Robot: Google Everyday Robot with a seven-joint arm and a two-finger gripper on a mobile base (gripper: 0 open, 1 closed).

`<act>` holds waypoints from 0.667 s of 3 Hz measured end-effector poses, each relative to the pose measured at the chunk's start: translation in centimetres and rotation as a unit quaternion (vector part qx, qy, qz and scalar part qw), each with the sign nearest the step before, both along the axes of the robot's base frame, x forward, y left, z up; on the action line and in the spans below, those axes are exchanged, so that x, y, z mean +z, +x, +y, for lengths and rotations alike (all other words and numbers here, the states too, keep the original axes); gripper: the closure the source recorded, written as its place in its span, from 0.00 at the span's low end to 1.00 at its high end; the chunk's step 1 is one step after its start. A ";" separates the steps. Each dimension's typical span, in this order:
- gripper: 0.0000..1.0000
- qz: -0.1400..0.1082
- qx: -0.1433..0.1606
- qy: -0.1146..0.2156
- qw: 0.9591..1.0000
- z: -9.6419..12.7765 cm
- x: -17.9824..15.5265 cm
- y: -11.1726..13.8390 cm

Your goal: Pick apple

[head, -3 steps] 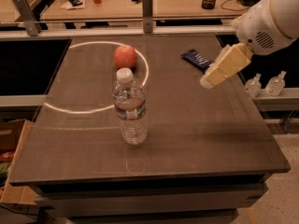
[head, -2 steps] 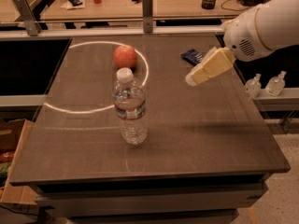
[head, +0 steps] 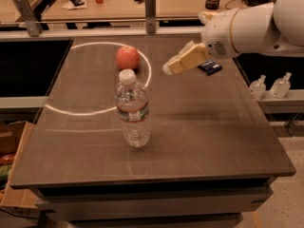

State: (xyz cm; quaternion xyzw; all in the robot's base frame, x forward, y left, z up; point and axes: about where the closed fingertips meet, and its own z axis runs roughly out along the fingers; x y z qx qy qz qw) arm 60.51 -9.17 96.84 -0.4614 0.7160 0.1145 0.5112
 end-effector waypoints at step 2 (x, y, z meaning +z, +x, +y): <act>0.00 -0.004 0.041 -0.004 0.999 2.6 -1.5 2.4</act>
Offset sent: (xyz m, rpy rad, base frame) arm 0.0195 0.0178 -0.0109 -0.0046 -0.0111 0.0613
